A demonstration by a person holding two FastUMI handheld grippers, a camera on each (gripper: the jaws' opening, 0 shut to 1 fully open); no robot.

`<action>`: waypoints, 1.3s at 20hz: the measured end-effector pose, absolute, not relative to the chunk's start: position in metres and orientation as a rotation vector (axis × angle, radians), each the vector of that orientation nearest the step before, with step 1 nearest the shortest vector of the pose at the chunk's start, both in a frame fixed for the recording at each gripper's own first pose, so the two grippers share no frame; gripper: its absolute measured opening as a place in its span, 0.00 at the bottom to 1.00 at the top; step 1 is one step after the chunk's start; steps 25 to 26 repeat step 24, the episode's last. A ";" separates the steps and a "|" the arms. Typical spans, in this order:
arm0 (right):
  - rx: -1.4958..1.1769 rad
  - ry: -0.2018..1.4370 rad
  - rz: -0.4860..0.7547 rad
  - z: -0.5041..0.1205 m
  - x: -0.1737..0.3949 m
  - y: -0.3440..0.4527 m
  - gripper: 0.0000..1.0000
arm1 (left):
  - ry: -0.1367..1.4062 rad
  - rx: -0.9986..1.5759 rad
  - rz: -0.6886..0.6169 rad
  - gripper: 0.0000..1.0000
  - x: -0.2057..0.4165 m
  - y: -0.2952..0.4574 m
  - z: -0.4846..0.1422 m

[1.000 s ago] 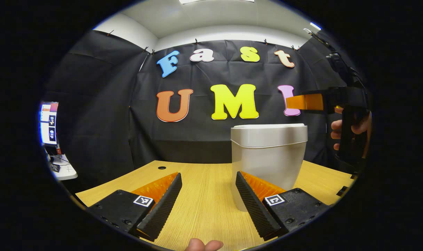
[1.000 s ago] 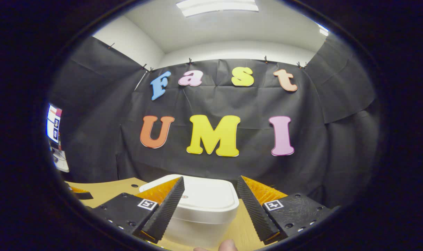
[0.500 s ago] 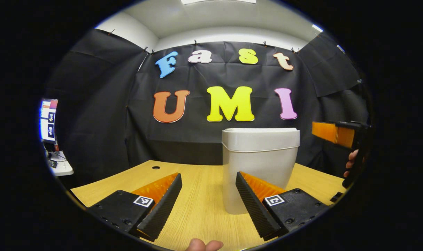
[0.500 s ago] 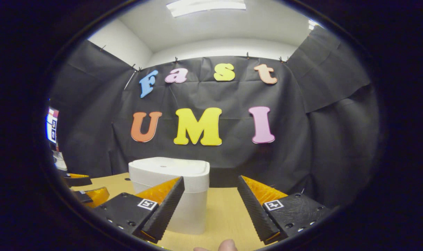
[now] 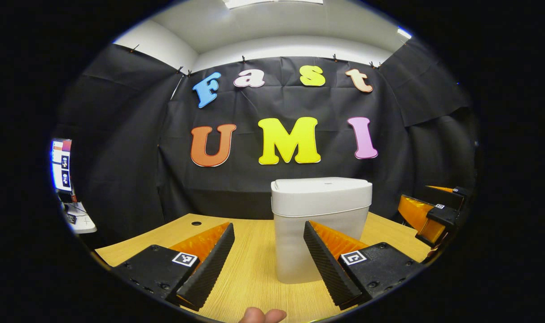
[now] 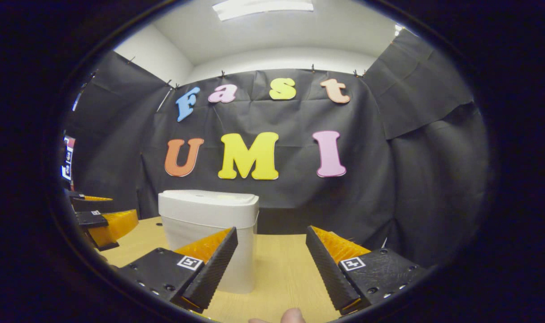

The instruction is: Press the lid of the desktop garbage bin to open it, pick up the crumpled paper on the desktop and throw it into the bin, then pick up the pop can on the desktop and drop it into the bin, and finally close the garbage bin lid.

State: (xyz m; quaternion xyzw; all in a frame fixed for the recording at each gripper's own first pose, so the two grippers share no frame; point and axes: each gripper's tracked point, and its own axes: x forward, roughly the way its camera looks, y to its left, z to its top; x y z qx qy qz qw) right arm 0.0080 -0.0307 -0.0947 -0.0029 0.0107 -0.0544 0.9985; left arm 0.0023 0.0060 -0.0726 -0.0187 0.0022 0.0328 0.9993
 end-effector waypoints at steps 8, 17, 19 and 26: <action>0.011 0.055 -0.066 -0.105 0.004 -0.020 0.95 | 0.022 -0.042 0.067 1.00 0.000 -0.006 -0.077; 0.003 0.037 -0.076 -0.100 -0.004 -0.023 0.95 | 0.007 -0.022 0.058 0.99 -0.002 -0.015 -0.072; 0.007 0.042 -0.079 -0.101 -0.005 -0.025 0.95 | 0.003 -0.032 0.060 0.99 -0.001 -0.015 -0.071; 0.026 0.036 -0.074 -0.100 -0.007 -0.024 0.95 | 0.000 -0.031 0.083 1.00 -0.004 -0.012 -0.071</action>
